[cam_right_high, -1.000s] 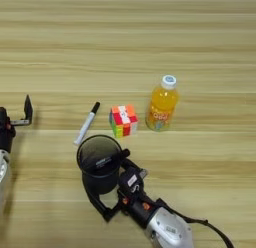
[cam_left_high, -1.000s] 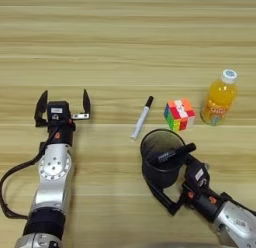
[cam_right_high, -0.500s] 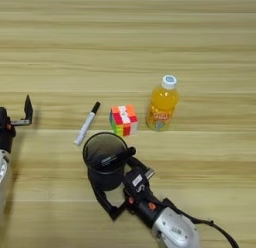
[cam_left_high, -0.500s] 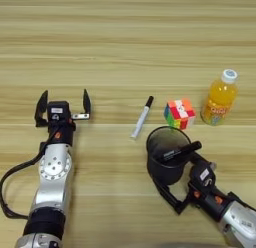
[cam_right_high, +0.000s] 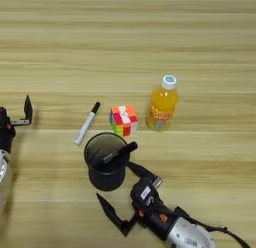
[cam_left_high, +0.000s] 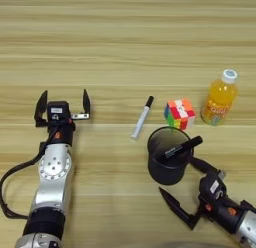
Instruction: Move the objects on the table
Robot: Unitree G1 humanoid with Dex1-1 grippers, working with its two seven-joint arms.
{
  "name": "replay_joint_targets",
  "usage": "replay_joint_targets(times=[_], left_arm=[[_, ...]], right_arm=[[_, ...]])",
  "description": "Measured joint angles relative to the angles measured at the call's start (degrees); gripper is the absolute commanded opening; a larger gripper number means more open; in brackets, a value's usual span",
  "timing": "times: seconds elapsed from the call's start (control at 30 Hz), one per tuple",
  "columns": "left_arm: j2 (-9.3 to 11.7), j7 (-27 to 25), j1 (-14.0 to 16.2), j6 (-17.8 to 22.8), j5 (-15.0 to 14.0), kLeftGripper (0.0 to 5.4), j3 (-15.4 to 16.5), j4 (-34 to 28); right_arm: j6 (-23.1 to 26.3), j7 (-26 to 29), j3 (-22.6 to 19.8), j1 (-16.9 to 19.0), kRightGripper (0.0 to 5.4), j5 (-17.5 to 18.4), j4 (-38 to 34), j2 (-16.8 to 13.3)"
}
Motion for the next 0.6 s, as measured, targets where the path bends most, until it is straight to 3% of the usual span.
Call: replay_joint_targets(times=[0.2,0.33,0.4,0.6], left_arm=[[0.01,0.01,-0.02,0.00,-0.01,5.40,0.07,0.10],[0.01,0.02,-0.06,-0.01,0.00,5.40,0.08,0.21],[0.01,0.02,-0.13,-0.01,-0.01,5.40,0.08,0.37],[0.04,-0.03,-0.54,-0.09,-0.05,5.40,0.32,1.36]], right_arm=[[-3.05,1.60,-1.77,2.36,5.39,0.43,-0.50,-3.65],[-4.23,1.65,-8.87,3.55,5.39,3.78,0.44,-6.40],[-4.41,1.16,-10.48,3.55,5.39,4.43,1.14,-6.48],[-5.12,-2.02,-25.38,3.10,5.39,12.12,8.89,-6.94]])
